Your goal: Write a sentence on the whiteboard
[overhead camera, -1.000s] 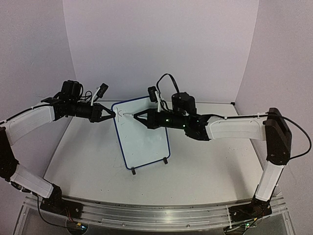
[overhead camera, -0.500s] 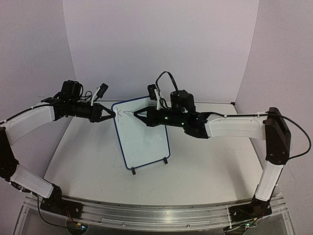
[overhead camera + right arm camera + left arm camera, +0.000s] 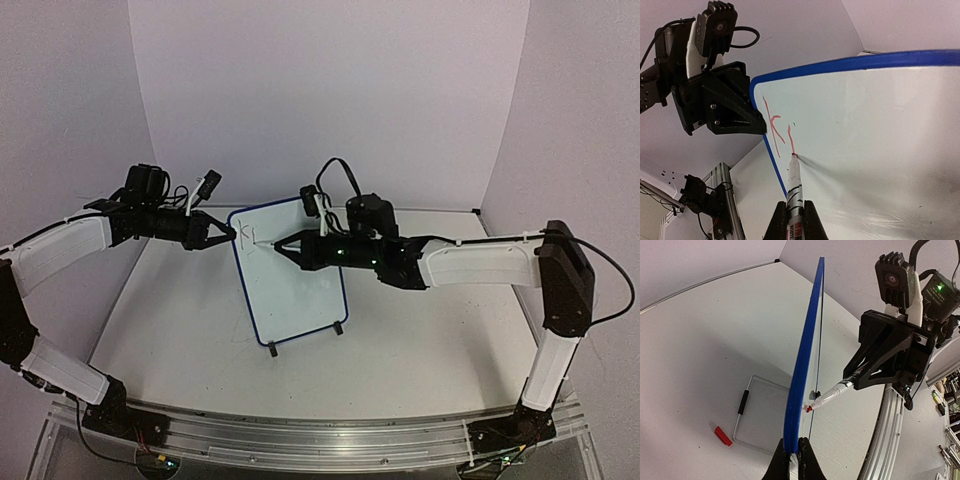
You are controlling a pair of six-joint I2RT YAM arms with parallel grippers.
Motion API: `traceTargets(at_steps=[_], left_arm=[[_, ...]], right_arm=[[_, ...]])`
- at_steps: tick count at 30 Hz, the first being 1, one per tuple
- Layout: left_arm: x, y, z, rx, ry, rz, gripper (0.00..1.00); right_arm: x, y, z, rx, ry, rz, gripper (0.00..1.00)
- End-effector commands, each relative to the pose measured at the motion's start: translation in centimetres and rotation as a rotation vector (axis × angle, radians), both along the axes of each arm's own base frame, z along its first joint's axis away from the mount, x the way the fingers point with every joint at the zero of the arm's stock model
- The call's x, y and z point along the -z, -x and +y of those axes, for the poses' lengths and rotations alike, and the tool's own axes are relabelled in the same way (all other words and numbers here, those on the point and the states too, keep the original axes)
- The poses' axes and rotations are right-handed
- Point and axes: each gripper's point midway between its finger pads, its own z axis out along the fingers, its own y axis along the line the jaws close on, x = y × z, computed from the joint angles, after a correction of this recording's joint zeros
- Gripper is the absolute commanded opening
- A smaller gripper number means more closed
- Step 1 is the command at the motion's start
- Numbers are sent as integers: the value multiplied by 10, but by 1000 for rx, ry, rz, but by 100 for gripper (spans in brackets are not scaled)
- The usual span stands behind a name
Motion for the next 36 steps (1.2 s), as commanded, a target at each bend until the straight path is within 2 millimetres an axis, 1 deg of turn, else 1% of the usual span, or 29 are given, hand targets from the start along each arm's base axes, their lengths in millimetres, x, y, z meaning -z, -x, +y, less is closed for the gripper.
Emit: traceTargets(at_steps=[1,3,4,7,9,12,15,21,36], left_arm=[[6,3,3,-1,-42,-17,0],[6,3,3,-1,-42,-19,0],[6,3,3,-2,-43,-18,0],[6,3,4,-3,-42,-20,0],[6,3,3,-2,-42,-19,0],[6,3,3,-1,-43,-18,0],[6,3,3,-2,-43,-17,0],[7,2,3,-2,-44,-16,0],[8,3,3,1,-43,-11,0]], right_arm=[[-10,1,-6,8,-14,-10,0],[-20,6,-6,-16,-39,-25,0],[-30,9,-7,-26,-60,-37,0],[-48,15,-8,-52,-99,-59,0],[-57,16,-7,-58,-114,-73,0],[-64,14,-4,-59,-124,-88,0],[-66,8,-1,-46,-125,-98,0],[-63,-4,4,-9,-110,-103,0],[-50,-15,10,27,-76,-92,0]])
